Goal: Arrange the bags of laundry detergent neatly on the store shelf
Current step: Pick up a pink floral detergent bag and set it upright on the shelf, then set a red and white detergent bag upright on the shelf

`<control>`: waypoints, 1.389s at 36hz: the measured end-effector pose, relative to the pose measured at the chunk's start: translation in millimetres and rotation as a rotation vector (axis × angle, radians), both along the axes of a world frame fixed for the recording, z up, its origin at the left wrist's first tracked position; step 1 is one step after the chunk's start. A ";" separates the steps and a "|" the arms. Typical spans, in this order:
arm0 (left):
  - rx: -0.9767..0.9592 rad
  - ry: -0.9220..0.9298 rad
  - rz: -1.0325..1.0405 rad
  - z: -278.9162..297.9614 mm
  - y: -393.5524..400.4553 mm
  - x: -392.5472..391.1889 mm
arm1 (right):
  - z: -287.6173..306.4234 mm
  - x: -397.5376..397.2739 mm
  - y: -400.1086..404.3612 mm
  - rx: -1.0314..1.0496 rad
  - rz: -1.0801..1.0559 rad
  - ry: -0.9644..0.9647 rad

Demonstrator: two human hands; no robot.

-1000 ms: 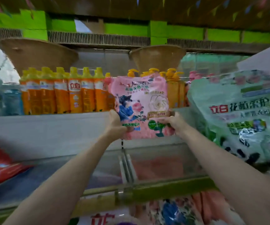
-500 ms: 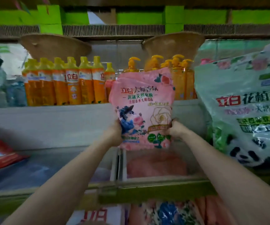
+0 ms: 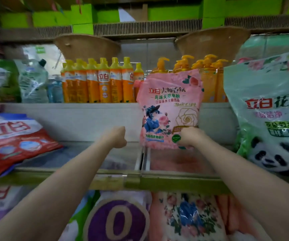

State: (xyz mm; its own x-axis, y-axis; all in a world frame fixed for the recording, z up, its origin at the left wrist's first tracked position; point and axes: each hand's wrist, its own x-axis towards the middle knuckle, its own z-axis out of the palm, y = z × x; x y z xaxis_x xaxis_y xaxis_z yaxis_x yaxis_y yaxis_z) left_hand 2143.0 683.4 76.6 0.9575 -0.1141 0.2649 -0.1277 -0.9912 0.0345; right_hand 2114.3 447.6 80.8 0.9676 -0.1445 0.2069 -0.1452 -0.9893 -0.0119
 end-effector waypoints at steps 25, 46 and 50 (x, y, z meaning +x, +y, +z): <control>-0.184 -0.182 0.640 19.2 243.2 -135.2 | 9.7 -2.2 278.7 0.016 0.770 -0.024; -0.490 -0.312 0.557 39.1 345.3 -77.2 | 10.3 60.6 382.2 0.150 0.664 0.065; -0.625 -0.495 0.453 37.9 334.1 -66.0 | 3.8 69.7 377.7 0.197 0.648 0.091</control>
State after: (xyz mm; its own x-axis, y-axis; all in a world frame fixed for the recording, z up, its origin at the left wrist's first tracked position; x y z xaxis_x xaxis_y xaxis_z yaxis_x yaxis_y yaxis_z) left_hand 2077.0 1017.4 114.5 0.6369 0.5463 0.5439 0.1254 -0.7696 0.6261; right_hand 2184.0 825.3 84.7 0.8838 0.4432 0.1499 0.4667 -0.8576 -0.2161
